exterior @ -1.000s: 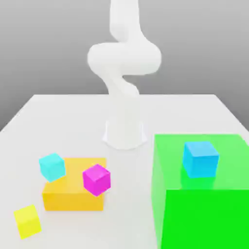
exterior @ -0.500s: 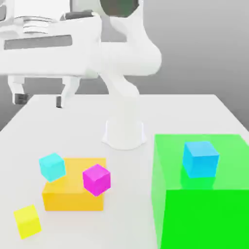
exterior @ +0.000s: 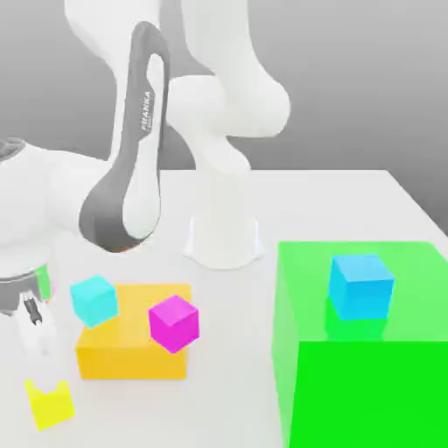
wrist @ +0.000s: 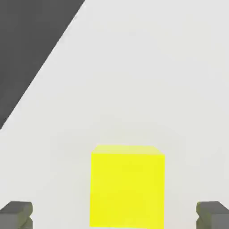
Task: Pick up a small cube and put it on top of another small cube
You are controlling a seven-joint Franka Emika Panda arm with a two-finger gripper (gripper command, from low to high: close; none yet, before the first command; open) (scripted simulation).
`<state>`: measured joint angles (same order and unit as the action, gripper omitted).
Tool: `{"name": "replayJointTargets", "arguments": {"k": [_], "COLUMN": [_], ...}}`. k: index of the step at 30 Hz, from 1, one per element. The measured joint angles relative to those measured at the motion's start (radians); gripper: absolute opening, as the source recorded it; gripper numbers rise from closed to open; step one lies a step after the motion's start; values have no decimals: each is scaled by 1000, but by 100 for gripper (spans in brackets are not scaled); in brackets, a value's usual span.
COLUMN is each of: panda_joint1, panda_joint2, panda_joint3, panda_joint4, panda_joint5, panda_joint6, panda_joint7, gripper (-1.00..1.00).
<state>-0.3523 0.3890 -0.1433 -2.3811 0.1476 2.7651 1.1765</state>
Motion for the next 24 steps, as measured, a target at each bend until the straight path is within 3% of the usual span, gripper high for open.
{"name": "replayJointTargets", "arguments": {"k": [1, 2, 9, 14, 24], "panda_joint1": [-11, -19, -21, 13, 131], "panda_joint2": [36, 65, 68, -89, -454], "panda_joint3": [13, 22, 24, -17, 26], "panda_joint4": [7, 13, 13, -23, -227], "panda_joint5": [9, 18, 18, -34, -110], "panda_joint6": [28, 50, 54, -66, -221], "panda_joint7": [-6, -12, -12, 37, 499], "gripper": [0, -100, -100, -100, -100]}}
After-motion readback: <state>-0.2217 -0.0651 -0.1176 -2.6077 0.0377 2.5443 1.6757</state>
